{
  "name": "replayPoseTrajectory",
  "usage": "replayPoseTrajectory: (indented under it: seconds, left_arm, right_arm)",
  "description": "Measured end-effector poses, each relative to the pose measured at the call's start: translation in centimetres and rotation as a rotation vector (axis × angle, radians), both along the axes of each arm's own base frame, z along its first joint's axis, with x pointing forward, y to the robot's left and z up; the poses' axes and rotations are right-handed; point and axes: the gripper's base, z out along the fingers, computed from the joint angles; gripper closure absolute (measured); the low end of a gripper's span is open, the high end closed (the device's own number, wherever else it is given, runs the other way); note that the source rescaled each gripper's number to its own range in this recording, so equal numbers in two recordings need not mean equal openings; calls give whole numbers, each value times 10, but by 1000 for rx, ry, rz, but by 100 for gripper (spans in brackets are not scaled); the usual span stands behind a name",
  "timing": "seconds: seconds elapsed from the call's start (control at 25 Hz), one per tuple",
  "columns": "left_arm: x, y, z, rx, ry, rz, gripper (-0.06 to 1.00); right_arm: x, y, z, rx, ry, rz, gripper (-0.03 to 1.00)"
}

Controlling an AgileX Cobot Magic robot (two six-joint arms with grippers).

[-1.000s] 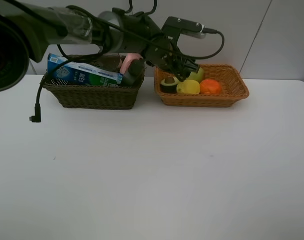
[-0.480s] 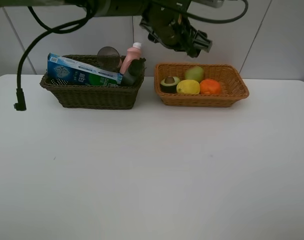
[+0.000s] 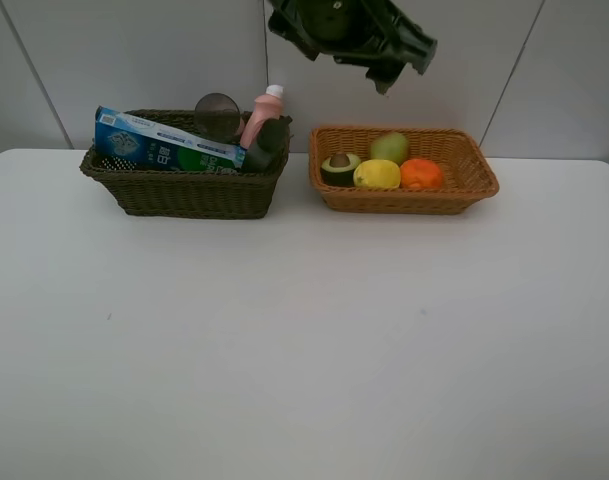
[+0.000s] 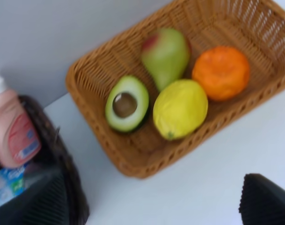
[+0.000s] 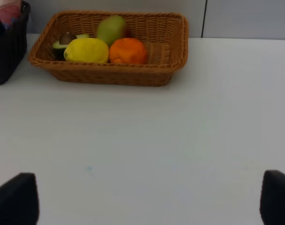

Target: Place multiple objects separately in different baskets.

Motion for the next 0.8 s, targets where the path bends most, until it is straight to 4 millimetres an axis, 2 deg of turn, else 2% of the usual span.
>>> replayPoseTrajectory:
  seconds: [0.2, 0.44, 0.6, 0.8]
  left_arm:
    - [-24, 15, 24, 64, 51, 27, -6]
    - [-46, 42, 53, 108, 55, 55, -6]
    - [-61, 69, 55, 160, 35, 66, -6]
    - [-90, 108, 46, 154, 15, 52, -6]
  right_arm:
    - [0, 0, 0, 0, 0, 0, -3]
    - [0, 0, 0, 0, 0, 0, -3]
    - [0, 0, 0, 0, 0, 0, -3]
    - [0, 0, 0, 0, 0, 0, -3]
